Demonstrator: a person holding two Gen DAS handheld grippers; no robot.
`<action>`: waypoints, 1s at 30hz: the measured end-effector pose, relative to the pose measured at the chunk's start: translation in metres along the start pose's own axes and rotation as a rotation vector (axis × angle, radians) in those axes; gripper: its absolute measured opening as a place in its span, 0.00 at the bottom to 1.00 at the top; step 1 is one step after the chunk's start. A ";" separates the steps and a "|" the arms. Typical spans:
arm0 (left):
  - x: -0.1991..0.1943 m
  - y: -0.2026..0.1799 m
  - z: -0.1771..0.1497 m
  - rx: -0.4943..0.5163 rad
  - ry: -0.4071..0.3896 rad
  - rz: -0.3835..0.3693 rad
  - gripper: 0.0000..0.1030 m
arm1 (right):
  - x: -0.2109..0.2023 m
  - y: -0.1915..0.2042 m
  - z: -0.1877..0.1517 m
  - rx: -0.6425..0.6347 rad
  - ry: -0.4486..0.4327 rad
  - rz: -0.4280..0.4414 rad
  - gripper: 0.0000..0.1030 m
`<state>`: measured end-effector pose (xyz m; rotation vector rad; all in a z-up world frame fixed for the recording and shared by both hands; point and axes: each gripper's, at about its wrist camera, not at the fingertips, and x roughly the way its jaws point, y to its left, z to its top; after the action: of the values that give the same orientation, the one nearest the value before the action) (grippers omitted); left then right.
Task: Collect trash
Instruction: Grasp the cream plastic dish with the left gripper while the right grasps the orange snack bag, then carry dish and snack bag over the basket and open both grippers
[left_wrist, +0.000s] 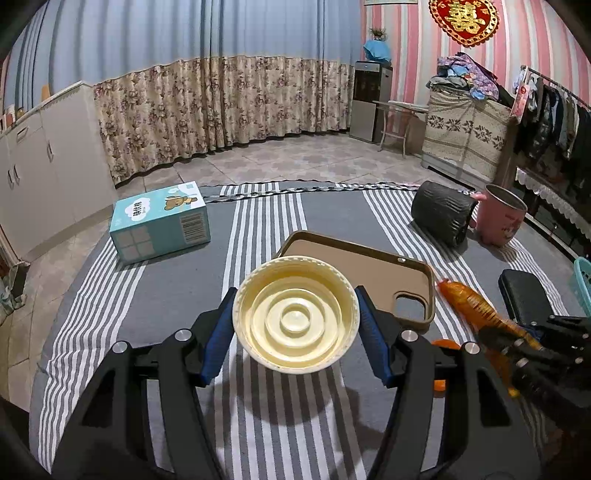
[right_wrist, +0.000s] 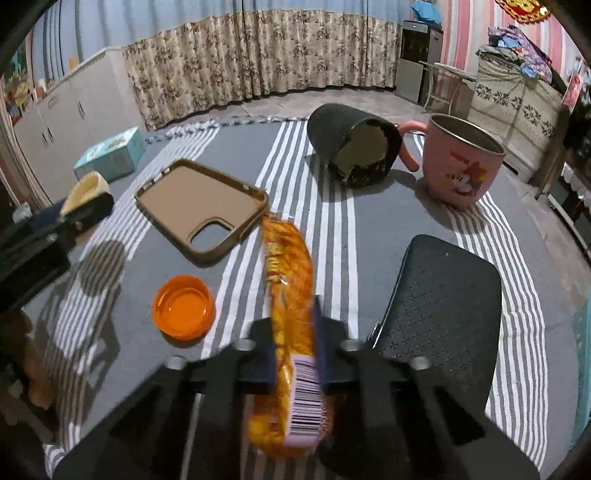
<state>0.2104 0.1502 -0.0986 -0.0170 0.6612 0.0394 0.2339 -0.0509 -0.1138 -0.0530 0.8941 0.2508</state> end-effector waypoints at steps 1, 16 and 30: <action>0.001 -0.001 0.000 0.007 0.001 0.002 0.59 | -0.005 -0.002 0.000 0.009 -0.022 0.003 0.09; -0.010 -0.016 0.003 0.043 -0.034 0.042 0.59 | -0.123 -0.130 -0.027 0.162 -0.255 -0.160 0.09; -0.070 -0.183 0.029 0.177 -0.147 -0.192 0.59 | -0.185 -0.285 -0.090 0.395 -0.319 -0.356 0.09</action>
<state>0.1812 -0.0342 -0.0322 0.0927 0.5116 -0.2011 0.1218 -0.3766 -0.0433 0.1890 0.5891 -0.2465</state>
